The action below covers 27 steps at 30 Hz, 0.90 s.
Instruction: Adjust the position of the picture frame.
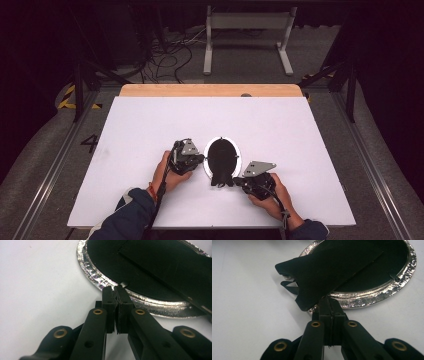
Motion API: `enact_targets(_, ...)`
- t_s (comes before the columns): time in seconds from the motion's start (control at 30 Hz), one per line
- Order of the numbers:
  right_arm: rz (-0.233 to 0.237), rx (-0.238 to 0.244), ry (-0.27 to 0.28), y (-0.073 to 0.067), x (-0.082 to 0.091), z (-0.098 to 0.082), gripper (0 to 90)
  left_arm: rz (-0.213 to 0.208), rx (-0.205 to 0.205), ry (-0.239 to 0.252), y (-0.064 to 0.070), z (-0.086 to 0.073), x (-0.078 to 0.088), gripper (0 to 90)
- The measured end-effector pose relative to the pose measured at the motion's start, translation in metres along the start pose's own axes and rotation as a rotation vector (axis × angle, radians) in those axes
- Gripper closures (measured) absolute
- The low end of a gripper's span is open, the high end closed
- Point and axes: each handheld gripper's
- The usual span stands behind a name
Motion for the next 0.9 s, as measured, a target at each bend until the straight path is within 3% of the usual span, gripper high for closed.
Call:
enact_targets(0.2, -0.003, -0.009, 0.005, 0.002, -0.001, 0.001, 90.0, -0.001, -0.011, -0.006, 0.000, 0.001, 0.000, 87.1)
enact_targets(0.33, -0.044, 0.002, -0.007, 0.004, 0.000, 0.003, 90.0, -0.054, -0.027, -0.020, 0.005, 0.001, 0.006, 86.4)
enact_targets(0.37, -0.060, -0.016, -0.008, 0.008, 0.001, 0.004, 90.0, -0.058, -0.036, -0.022, 0.006, 0.001, 0.007, 85.6)
enact_targets(0.47, -0.036, -0.072, 0.008, 0.015, 0.001, 0.003, 90.0, -0.083, -0.051, -0.024, 0.010, 0.000, 0.010, 84.0)
enact_targets(0.6, -0.062, -0.062, 0.011, 0.017, 0.000, 0.005, 90.0, -0.095, -0.069, -0.030, 0.016, 0.000, 0.012, 83.3)
enact_targets(0.7, -0.073, -0.080, 0.022, 0.020, -0.001, 0.005, 90.0, -0.098, -0.040, -0.021, 0.016, -0.001, 0.012, 84.1)
enact_targets(0.73, -0.074, -0.086, 0.024, 0.022, -0.001, 0.005, 90.0, -0.092, -0.052, -0.019, 0.015, -0.001, 0.011, 84.0)
enact_targets(0.9, -0.076, -0.102, 0.031, 0.025, -0.002, 0.006, 90.0, -0.081, -0.033, -0.017, 0.013, 0.000, 0.009, 85.1)
Point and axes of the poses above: each handheld gripper's, and its own axes: x roughly backward along the jaws, z roughly out of its top, y roughly to its right, and after that the axes turned 13 degrees about -x, right-handed
